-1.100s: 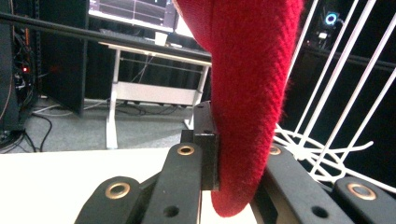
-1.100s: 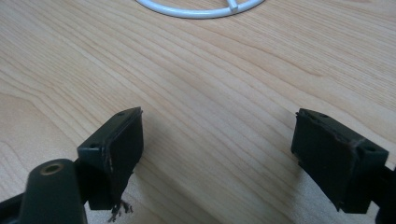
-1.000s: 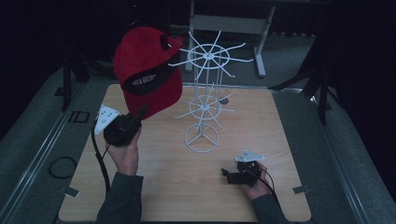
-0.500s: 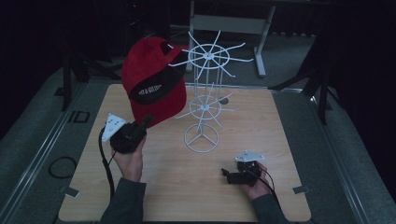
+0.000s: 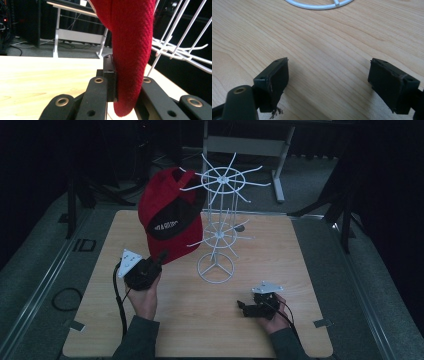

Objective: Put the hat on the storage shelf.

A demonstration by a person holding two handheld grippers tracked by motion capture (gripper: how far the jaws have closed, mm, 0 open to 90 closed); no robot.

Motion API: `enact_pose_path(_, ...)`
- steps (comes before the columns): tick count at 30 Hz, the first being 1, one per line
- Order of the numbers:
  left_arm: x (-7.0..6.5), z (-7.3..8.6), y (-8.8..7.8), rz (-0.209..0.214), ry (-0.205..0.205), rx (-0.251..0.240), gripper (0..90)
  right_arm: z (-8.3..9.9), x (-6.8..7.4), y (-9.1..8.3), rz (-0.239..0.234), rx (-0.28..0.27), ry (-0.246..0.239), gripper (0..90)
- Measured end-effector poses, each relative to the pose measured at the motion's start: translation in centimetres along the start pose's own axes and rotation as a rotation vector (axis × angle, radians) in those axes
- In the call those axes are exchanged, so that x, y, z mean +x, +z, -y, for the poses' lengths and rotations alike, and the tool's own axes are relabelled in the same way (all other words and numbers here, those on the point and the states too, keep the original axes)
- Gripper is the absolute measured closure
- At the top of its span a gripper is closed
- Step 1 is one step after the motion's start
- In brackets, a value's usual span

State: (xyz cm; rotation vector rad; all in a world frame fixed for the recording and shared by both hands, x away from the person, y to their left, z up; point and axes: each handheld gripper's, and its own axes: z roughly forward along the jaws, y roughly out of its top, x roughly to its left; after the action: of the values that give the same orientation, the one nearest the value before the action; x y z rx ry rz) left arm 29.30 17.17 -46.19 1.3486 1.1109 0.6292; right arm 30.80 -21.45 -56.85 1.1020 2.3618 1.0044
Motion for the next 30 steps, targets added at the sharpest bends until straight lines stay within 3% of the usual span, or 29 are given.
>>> enact_pose_path(9,0.0,1.2,0.1,-0.018,0.046,0.049,83.4,0.0,0.0,0.0,-0.002,0.000,0.005,16.7)
enact_pose_path(14,-0.1,1.4,0.0,-0.010,0.083,0.075,75.0,0.0,0.0,0.0,-0.002,0.000,0.004,16.7)
enact_pose_path(17,0.0,1.3,-0.1,-0.005,0.080,0.079,63.7,0.0,0.0,0.0,-0.002,0.000,0.005,16.7)
enact_pose_path(18,0.3,1.1,-0.2,-0.004,0.060,0.075,59.6,0.0,0.0,0.0,-0.002,0.001,0.005,16.7)
enact_pose_path(23,0.6,0.8,-0.3,-0.006,0.042,0.073,49.2,0.0,0.0,0.0,-0.002,0.001,0.005,16.7)
enact_pose_path(25,0.8,0.6,-0.1,0.007,0.029,0.088,45.9,0.0,0.0,0.0,-0.002,0.001,0.005,16.7)
enact_pose_path(26,1.0,0.5,0.2,0.028,0.005,0.124,43.9,0.0,0.0,0.0,-0.001,0.001,0.003,16.7)
enact_pose_path(30,1.2,0.4,0.2,0.023,0.022,0.152,42.1,0.0,0.0,0.0,-0.001,0.001,0.002,16.7)
